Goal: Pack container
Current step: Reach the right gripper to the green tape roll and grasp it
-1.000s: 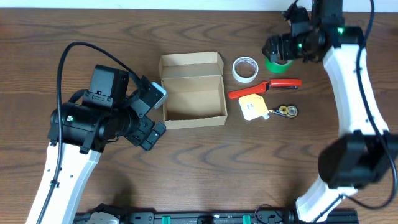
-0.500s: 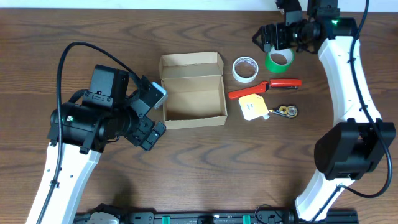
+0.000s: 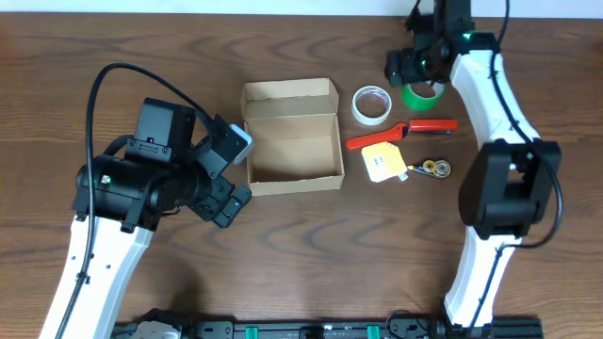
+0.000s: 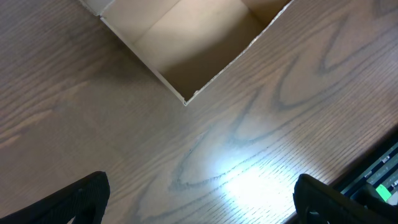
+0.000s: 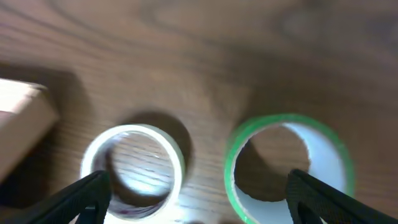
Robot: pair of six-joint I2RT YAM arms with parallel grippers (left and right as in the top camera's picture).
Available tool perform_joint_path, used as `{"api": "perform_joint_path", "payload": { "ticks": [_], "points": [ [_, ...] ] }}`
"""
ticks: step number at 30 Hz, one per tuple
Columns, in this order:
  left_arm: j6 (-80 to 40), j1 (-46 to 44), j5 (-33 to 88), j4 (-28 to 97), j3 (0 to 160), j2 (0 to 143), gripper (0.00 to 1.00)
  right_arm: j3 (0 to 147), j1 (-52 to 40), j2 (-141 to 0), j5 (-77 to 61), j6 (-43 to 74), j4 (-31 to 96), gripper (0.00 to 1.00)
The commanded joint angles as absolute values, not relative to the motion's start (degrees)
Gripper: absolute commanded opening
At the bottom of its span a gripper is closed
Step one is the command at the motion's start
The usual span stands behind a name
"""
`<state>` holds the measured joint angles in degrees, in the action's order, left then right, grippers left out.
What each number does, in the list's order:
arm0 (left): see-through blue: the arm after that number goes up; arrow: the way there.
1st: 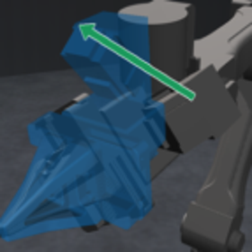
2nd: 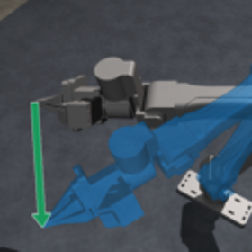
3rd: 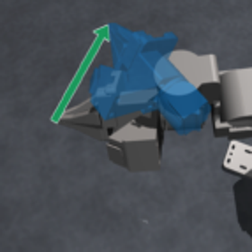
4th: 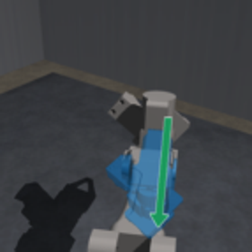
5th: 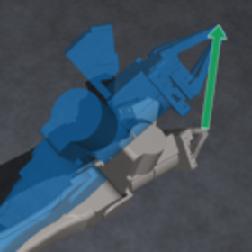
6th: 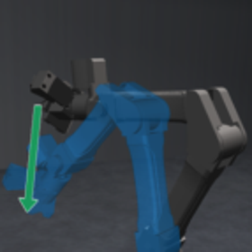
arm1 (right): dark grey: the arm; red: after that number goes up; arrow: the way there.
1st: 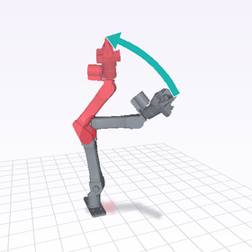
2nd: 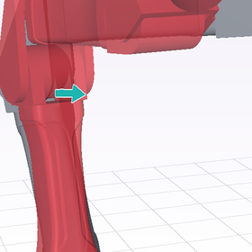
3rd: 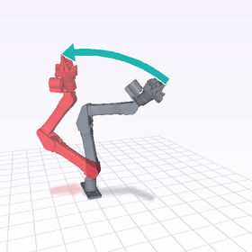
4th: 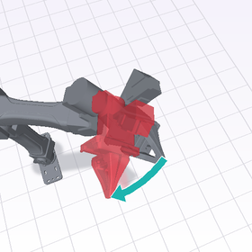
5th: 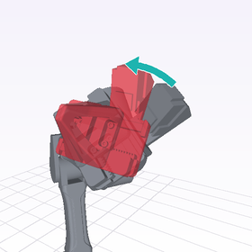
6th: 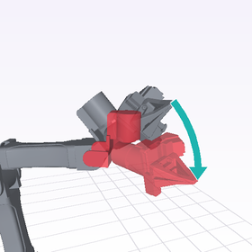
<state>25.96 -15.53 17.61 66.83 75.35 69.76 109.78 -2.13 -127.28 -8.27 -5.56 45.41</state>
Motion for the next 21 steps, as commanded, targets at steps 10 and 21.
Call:
{"api": "perform_joint_path", "payload": {
  "ticks": [10, 21],
  "points": [
    [27.0, -15.5, 17.5, 66.9, 75.9, 69.7, 0.95, 110.5, -1.8, -134.8, -3.4, -1.7, 40.7, 0.74],
    [27.0, -15.5, 17.5, 66.9, 75.9, 69.7, 0.95, 110.5, -1.4, -135.2, -2.2, -0.2, 38.4, 0.53]
  ]
}}
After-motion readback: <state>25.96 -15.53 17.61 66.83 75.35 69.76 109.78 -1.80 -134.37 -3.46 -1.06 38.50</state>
